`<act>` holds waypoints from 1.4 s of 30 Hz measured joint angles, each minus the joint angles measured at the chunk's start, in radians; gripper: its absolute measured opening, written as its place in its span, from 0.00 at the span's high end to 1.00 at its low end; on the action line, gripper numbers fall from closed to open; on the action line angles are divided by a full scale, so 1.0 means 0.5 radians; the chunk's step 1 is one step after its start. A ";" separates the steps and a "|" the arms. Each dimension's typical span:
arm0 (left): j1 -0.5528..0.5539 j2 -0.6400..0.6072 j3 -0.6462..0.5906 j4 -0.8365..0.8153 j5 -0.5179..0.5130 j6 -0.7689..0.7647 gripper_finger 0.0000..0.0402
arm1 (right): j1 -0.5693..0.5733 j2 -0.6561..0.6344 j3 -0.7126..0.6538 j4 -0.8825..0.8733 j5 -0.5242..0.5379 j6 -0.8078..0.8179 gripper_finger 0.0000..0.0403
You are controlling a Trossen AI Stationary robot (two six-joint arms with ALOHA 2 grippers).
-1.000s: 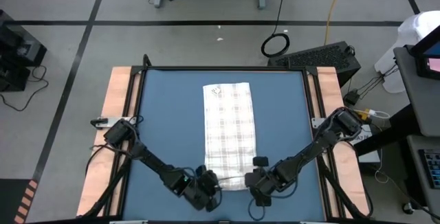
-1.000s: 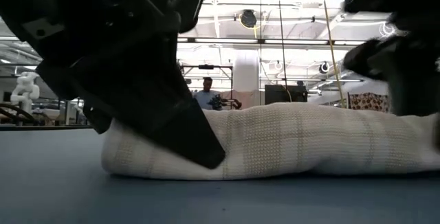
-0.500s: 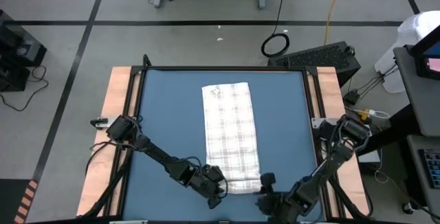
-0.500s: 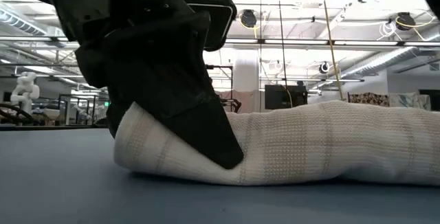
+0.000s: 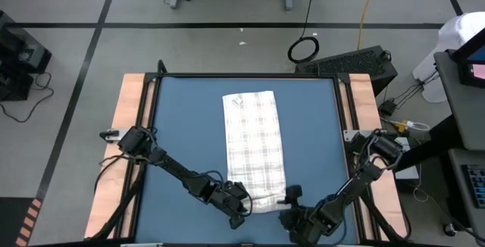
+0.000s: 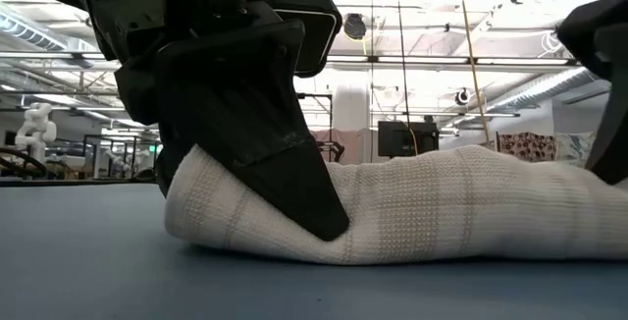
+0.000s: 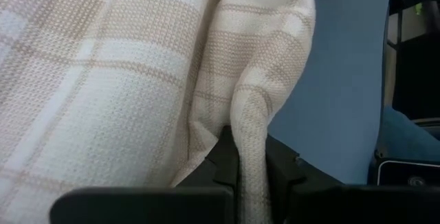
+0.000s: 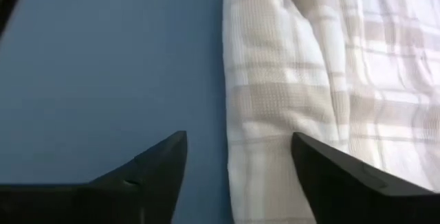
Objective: Roll towel into tight, uniform cylinder
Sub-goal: Roll the white towel
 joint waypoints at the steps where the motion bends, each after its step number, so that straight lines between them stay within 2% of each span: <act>1: 0.000 0.001 0.000 -0.001 0.000 0.000 0.93 | -0.012 0.000 0.000 -0.011 -0.007 -0.001 0.35; 4: 0.000 0.001 -0.001 -0.001 -0.002 0.009 0.93 | -0.052 0.010 0.002 -0.036 -0.059 0.023 0.32; 8: 0.001 0.004 -0.002 0.021 -0.028 0.009 0.89 | -0.120 0.025 0.002 -0.085 -0.193 0.105 0.36; 16: -0.060 0.009 -0.004 0.066 -0.237 0.175 0.70 | -0.205 0.030 0.008 -0.107 -0.380 0.143 0.54; 21: -0.071 -0.048 -0.008 0.002 -0.256 0.298 0.55 | -0.207 0.031 0.006 -0.115 -0.397 0.148 0.67; 24: -0.068 -0.154 -0.012 -0.098 -0.278 0.378 0.49 | -0.239 0.031 0.005 -0.120 -0.500 0.192 0.74; 27: -0.083 -0.303 -0.009 -0.149 -0.413 0.500 0.44 | -0.285 0.024 0.005 -0.120 -0.622 0.249 0.82; 30: -0.133 -0.396 -0.008 -0.148 -0.672 0.692 0.42 | -0.334 0.021 0.005 -0.121 -0.742 0.257 0.88; 33: -0.234 -0.392 -0.008 0.028 -0.863 0.919 0.41 | -0.387 0.011 0.005 -0.120 -0.855 0.256 0.91; 36: -0.329 -0.282 -0.001 0.244 -0.961 1.097 0.39 | -0.440 -0.006 0.003 -0.120 -0.941 0.227 0.92; 42: -0.408 -0.027 -0.006 0.478 -1.154 1.214 0.27 | -0.505 -0.027 0.000 -0.096 -1.040 0.167 0.91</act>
